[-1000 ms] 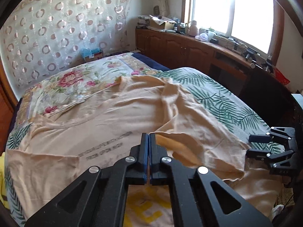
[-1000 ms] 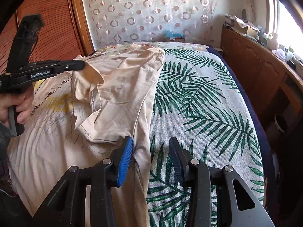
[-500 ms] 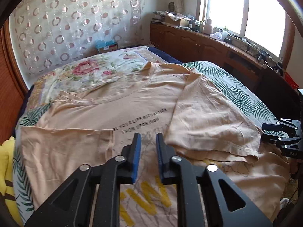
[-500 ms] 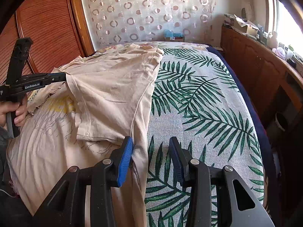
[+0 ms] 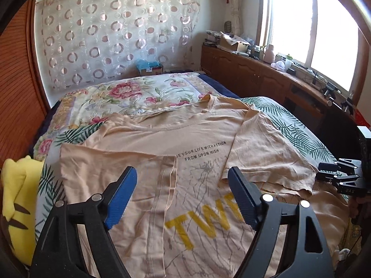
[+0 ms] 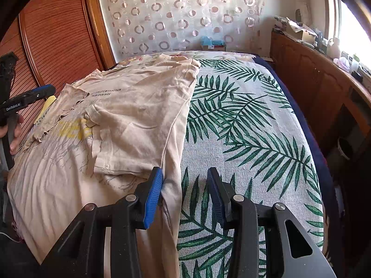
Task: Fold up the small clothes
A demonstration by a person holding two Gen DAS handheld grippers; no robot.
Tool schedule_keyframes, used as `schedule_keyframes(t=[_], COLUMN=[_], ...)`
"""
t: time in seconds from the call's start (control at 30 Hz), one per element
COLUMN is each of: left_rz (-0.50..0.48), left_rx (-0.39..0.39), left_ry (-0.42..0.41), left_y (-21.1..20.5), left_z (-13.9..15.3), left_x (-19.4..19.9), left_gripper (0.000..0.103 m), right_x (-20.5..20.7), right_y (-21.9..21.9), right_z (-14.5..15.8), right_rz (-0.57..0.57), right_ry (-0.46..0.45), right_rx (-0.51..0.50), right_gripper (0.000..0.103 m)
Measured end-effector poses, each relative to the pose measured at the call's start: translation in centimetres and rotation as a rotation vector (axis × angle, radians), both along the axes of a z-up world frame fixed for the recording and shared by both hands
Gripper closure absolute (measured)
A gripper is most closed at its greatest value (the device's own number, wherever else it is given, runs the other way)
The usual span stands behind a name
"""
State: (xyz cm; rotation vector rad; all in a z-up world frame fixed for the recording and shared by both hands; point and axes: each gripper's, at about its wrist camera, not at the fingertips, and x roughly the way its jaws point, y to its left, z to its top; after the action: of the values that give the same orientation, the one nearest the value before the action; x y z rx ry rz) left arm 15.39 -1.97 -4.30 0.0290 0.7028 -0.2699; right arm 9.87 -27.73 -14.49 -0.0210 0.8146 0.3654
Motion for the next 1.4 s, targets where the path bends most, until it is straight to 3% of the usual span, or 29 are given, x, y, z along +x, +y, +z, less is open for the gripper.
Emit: schedule_keyframes(t=[0.7, 0.9, 1.13, 1.4], left_rz=[0.143, 0.172, 0.206, 0.253], left_rx=[0.040, 0.047, 0.040, 0.059], left_ry=[-0.006, 0.006, 0.035, 0.076], left_y=[4.6, 6.2, 8.6, 11.6], left_z=[-0.7, -1.1, -1.9, -2.8], left_x=[-1.9, -0.4, 1.5, 4.5], left_gripper=[0.022, 0.022, 0.022, 0.022], right_x=[1.2, 4.6, 9.5, 15.1], right_y=[0.2, 1.5, 3.1, 5.1], right_z=[1.4, 2.0, 1.0, 0.1], right_rz=[0.011, 0.038, 0.068, 0.064], right_ry=[-0.031, -0.046, -0.003, 0.022], right_rx=[-0.042, -0.072, -0.060, -0.130], right_gripper=[0.061, 0.060, 0.046, 0.046])
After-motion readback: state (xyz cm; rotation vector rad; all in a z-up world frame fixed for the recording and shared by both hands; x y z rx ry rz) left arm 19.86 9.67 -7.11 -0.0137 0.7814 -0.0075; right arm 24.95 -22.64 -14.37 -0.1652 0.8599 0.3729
